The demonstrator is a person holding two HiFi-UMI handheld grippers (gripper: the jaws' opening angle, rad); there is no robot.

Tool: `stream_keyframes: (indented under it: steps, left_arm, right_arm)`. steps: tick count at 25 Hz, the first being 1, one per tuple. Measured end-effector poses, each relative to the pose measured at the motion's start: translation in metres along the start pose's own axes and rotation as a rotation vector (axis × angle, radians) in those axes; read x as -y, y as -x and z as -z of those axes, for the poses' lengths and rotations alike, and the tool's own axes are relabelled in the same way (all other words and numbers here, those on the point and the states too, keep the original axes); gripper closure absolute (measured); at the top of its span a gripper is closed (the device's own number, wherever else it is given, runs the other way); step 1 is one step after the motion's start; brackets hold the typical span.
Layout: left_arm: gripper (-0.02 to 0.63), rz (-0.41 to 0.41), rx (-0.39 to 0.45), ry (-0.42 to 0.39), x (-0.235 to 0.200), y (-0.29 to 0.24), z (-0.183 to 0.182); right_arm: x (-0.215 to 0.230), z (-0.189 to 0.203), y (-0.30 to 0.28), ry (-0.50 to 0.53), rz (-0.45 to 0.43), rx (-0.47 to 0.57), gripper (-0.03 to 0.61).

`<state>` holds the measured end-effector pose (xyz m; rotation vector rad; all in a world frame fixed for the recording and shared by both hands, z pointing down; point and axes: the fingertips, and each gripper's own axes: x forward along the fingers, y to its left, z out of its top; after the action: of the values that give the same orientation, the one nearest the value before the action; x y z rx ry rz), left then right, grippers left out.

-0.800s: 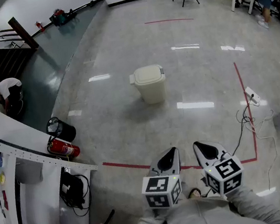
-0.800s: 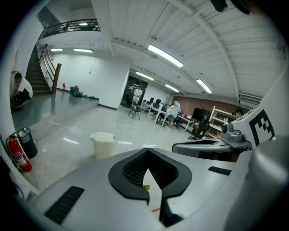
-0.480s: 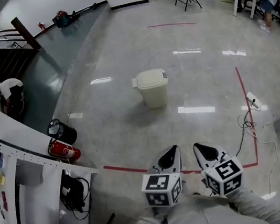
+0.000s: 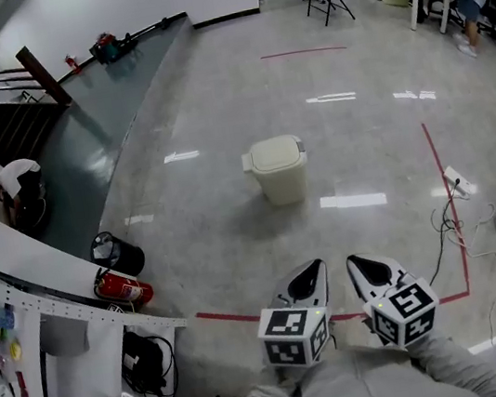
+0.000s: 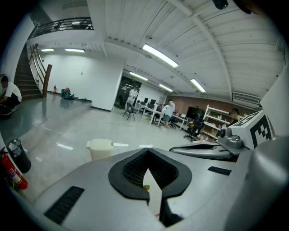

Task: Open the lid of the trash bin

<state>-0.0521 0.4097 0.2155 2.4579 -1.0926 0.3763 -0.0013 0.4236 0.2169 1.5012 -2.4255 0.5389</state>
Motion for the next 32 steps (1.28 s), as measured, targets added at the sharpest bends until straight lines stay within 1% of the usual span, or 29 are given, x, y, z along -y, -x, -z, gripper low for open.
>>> stream_keyframes:
  steps: [6,10,16,20,25,32]
  left_arm:
    - [0.611,0.001,-0.022,-0.005,-0.024,-0.01,-0.004]
    - [0.611,0.004,-0.027,-0.017,-0.036,-0.014,-0.01]
    - [0.611,0.009,-0.037,-0.014,-0.053,-0.023,-0.015]
    - [0.611,0.003,-0.039,0.006,-0.067,-0.03,-0.019]
    - [0.611,-0.006,-0.052,0.014,-0.082,-0.048,-0.026]
    - [0.611,-0.033,-0.061,0.021,-0.114,-0.088,-0.048]
  right_arm:
    - [-0.006,-0.008,-0.022,0.021,-0.002,-0.003,0.581]
    - [-0.005,-0.015,-0.035,0.008,0.004,-0.001,0.581]
    - [-0.002,-0.016,-0.053,-0.005,0.01,-0.022,0.581]
    - [-0.002,-0.017,-0.067,0.002,0.001,-0.048,0.581]
    - [0.013,-0.021,-0.084,-0.011,0.003,-0.069,0.581]
    - [0.043,-0.037,-0.126,0.001,-0.006,-0.085,0.581]
